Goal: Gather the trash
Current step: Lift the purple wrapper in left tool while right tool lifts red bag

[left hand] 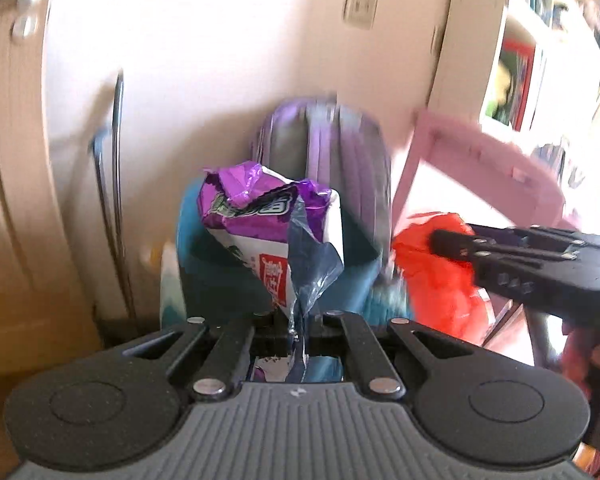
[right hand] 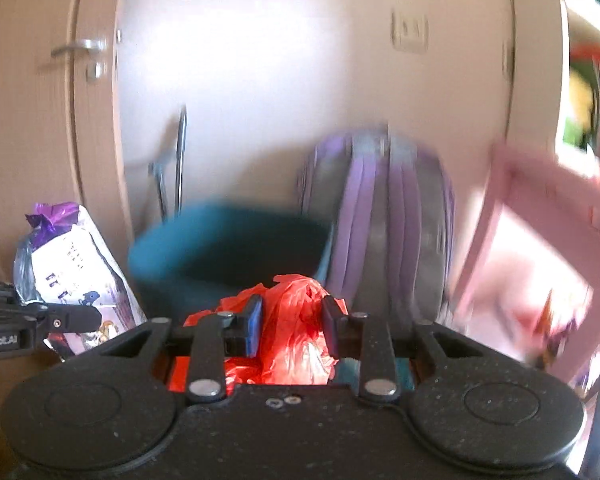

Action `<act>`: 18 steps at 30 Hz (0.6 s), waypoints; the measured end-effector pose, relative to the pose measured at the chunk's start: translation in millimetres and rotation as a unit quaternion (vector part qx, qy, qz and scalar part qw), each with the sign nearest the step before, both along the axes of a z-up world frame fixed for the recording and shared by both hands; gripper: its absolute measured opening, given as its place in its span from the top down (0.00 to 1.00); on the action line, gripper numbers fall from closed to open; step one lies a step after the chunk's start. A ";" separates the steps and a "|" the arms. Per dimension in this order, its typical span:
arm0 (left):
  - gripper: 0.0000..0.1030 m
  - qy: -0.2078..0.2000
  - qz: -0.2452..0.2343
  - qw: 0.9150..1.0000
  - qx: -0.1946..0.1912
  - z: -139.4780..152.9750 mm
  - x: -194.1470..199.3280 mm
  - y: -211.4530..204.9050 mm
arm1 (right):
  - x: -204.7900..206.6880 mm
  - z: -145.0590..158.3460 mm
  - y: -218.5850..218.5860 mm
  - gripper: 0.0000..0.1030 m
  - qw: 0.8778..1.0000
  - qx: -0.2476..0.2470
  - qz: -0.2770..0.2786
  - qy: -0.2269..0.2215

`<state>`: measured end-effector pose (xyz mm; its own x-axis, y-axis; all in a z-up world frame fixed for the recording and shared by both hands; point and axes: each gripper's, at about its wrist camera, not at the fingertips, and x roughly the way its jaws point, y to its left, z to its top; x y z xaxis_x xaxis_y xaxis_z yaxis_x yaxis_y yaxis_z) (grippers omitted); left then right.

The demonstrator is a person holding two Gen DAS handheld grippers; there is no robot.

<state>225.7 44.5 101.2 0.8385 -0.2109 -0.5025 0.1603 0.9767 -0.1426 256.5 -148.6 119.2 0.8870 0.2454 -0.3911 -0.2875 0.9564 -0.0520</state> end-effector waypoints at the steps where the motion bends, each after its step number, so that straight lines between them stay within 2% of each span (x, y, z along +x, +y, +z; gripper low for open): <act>1: 0.96 -0.014 0.000 1.000 0.001 15.0 10.2 -0.7 | 8.8 9.0 3.1 0.72 1.000 0.002 0.000 -0.011; 5: 0.95 -0.051 0.005 0.999 0.006 51.5 47.2 -2.1 | 49.7 39.8 21.9 0.72 0.999 -0.004 -0.009 -0.053; 8: 0.95 -0.058 0.011 0.998 0.007 61.2 73.0 -1.3 | 81.4 48.2 36.7 0.72 0.997 -0.018 -0.020 -0.072; 12: 0.95 -0.042 0.022 0.999 0.020 51.7 108.5 5.2 | 120.2 40.0 49.4 0.72 0.995 -0.033 -0.040 -0.086; 15: 0.95 -0.021 0.033 0.999 0.023 34.6 134.2 10.8 | 148.0 24.3 52.2 0.71 0.993 -0.027 -0.063 -0.092; 18: 0.95 0.004 0.032 0.999 0.026 12.7 151.4 18.1 | 168.8 1.0 51.5 0.71 0.995 -0.022 -0.062 -0.073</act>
